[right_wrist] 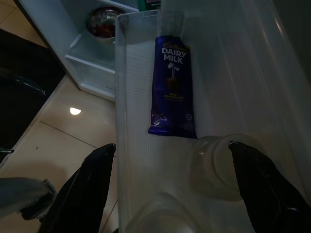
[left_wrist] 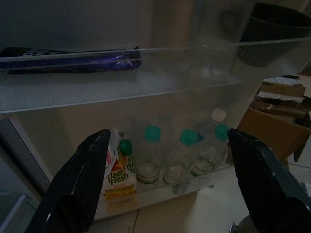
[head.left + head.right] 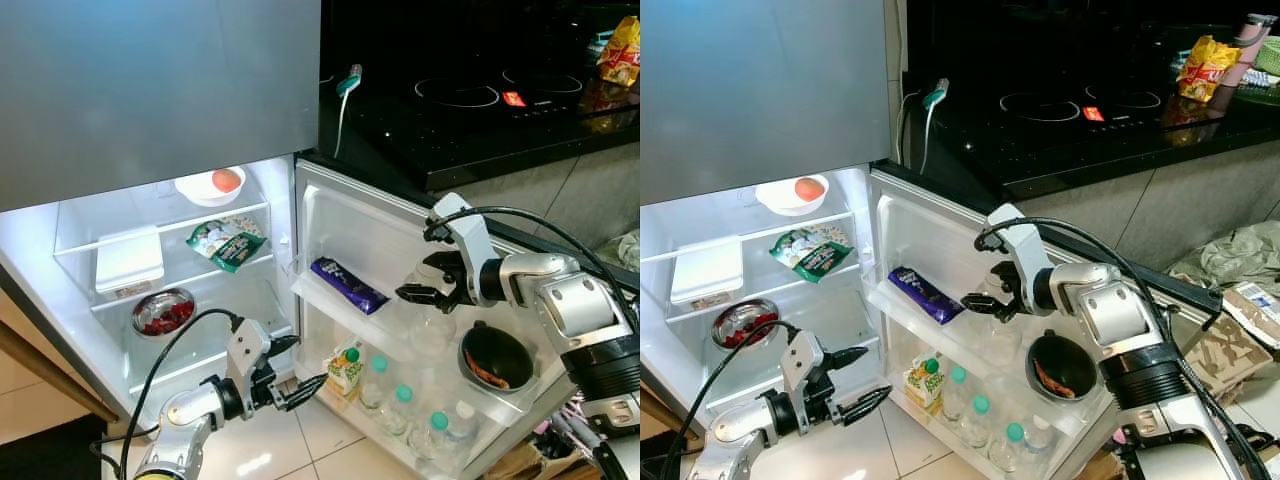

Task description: Restocking fridge

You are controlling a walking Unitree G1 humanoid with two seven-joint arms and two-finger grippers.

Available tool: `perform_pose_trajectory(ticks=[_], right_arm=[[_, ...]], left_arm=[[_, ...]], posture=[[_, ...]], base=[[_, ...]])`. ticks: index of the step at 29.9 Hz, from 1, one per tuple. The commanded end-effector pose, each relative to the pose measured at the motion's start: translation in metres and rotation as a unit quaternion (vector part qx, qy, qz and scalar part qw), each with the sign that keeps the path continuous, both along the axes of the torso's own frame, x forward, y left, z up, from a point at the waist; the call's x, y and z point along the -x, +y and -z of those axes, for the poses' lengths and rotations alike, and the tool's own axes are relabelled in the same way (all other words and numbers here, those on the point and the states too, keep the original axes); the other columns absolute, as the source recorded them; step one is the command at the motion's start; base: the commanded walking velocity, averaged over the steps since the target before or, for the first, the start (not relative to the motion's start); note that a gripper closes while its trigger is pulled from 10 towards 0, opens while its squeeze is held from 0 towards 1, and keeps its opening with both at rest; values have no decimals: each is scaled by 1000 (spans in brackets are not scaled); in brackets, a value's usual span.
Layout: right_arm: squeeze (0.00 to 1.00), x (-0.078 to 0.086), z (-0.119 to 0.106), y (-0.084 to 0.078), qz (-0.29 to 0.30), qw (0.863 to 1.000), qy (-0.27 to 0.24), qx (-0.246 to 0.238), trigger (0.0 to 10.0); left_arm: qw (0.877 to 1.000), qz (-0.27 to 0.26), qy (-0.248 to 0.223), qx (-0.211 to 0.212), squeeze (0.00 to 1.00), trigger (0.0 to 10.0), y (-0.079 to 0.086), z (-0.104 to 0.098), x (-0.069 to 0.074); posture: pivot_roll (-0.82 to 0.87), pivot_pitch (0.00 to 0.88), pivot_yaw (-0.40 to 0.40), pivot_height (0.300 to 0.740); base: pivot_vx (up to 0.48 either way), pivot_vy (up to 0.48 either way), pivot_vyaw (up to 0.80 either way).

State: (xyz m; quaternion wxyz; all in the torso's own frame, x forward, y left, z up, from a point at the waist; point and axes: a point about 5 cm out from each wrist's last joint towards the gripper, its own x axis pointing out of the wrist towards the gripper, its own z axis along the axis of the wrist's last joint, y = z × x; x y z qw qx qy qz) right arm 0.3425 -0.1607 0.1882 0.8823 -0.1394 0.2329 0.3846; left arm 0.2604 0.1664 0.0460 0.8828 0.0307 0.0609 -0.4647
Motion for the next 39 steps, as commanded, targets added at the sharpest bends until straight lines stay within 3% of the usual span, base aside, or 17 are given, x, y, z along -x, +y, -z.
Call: perform_pose_trajectory(ticks=[1,18,23,28,31,39], right_arm=[[0,3,1,1,-5,1000,7,10,10000],[0,25,11,24,-80,996,35,22,10000],[0,19,5,24,-62,998,21,5,10000],[0,3,1,14,9,1000,7,-2,10000],[0,-1,10,6,42,999,16,24,10000],[0,2,23,5,56,996,39,57,10000]], left_arm=[[1000,2,6,-5,0,10000,0,3,2],[1000,-1,1,-6,0,10000,0,1,1],[1000,0,0,-7,0,10000,0,1,0],[1000,0,0,-7,0,10000,0,0,0],[1000,1,0,-8,0,10000,0,0,0],[1000,1,-1,-8,0,10000,0,0,0]], posture=[[-100,0,-47,740],[-102,0,-51,740],[-102,0,-51,740],[-102,0,-50,740],[-102,0,-50,740],[-100,0,-50,740]], base=[[0,0,0],[0,0,0],[0,0,0],[0,0,0],[0,0,0],[0,0,0]])
